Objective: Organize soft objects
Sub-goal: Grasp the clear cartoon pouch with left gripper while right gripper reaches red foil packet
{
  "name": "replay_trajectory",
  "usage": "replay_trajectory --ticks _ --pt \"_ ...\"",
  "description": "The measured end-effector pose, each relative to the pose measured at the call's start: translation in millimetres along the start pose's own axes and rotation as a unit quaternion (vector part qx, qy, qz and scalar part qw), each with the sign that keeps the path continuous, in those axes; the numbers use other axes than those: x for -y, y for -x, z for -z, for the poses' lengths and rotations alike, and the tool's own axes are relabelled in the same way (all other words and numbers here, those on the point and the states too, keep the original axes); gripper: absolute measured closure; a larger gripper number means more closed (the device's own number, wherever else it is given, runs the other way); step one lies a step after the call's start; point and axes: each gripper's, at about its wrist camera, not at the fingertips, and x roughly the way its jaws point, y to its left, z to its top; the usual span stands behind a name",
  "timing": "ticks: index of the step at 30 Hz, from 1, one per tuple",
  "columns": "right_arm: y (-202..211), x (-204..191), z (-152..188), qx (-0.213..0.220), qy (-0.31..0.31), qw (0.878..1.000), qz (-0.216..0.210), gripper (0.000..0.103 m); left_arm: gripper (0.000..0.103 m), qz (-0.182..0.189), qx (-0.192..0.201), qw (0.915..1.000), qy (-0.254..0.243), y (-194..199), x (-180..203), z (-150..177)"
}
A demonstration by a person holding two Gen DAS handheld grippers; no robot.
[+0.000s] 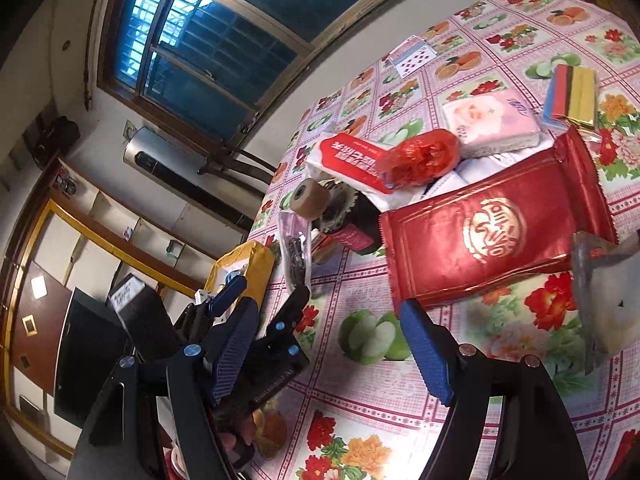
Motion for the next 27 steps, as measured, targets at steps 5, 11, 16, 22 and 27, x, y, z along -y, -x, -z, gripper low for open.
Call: replay_trajectory --ticks 5,11,16,22,27 --pt "2.9 9.0 -3.2 0.004 -0.013 1.0 -0.003 0.027 0.021 -0.023 0.007 0.9986 -0.048 -4.9 23.6 -3.2" --pt "1.7 9.6 -4.3 0.005 -0.011 1.0 -0.002 0.027 0.021 -0.058 0.001 0.9962 -0.064 -21.2 31.7 -15.2" --pt "17.4 24.1 -11.4 0.03 -0.024 0.999 0.007 0.027 0.021 -0.061 0.0 0.9961 -0.063 -31.6 29.2 -18.6" --pt "35.8 52.4 -15.2 0.034 -0.087 0.995 -0.039 0.027 0.056 -0.028 -0.022 0.9994 0.001 -41.1 4.6 -21.4" --pt "42.6 62.5 -18.7 0.036 -0.106 0.993 -0.034 0.027 0.066 -0.023 -0.023 0.9986 0.042 -42.3 -11.7 -21.4"
